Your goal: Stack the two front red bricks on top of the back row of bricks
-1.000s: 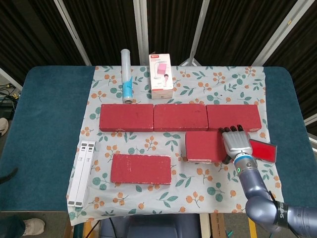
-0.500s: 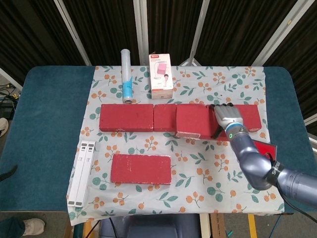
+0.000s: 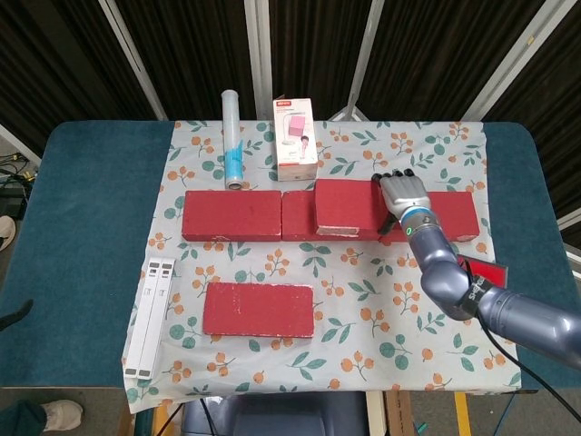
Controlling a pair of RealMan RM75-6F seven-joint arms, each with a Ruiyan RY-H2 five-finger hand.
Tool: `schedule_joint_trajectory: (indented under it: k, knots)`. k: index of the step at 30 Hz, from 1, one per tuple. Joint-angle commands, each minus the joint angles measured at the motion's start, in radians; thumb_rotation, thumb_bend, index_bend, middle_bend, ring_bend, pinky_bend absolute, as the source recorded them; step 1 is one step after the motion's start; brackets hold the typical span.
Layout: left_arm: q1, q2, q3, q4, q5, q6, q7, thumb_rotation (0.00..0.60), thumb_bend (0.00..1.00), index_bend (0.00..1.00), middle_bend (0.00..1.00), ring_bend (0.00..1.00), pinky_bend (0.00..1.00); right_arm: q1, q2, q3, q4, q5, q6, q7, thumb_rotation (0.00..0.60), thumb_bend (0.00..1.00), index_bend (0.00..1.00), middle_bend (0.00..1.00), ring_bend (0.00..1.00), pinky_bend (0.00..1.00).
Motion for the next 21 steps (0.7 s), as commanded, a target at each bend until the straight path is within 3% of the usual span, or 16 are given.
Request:
schedule_joint_trajectory:
  k: [1, 7, 21]
  knots:
    - [0.000, -0.003, -0.001, -0.001, -0.003, 0.002, 0.005, 0.600, 0.00, 0.05, 0.00, 0.00, 0.13, 0.011, -0.021, -0.015, 0.029, -0.037, -0.009, 0.014, 0.600, 0.07, 0.37, 0.31, 0.12, 0.00]
    - [-0.001, -0.006, 0.001, -0.003, -0.005, 0.001, 0.016, 0.600, 0.00, 0.05, 0.00, 0.00, 0.13, 0.039, -0.047, -0.052, 0.084, -0.033, -0.039, 0.033, 0.600, 0.07, 0.37, 0.31, 0.12, 0.00]
    - [-0.003, -0.012, 0.002, -0.005, -0.007, 0.003, 0.037, 0.600, 0.00, 0.05, 0.00, 0.00, 0.13, 0.130, -0.105, -0.178, 0.236, 0.101, -0.102, 0.028, 0.600, 0.07, 0.37, 0.31, 0.12, 0.00]
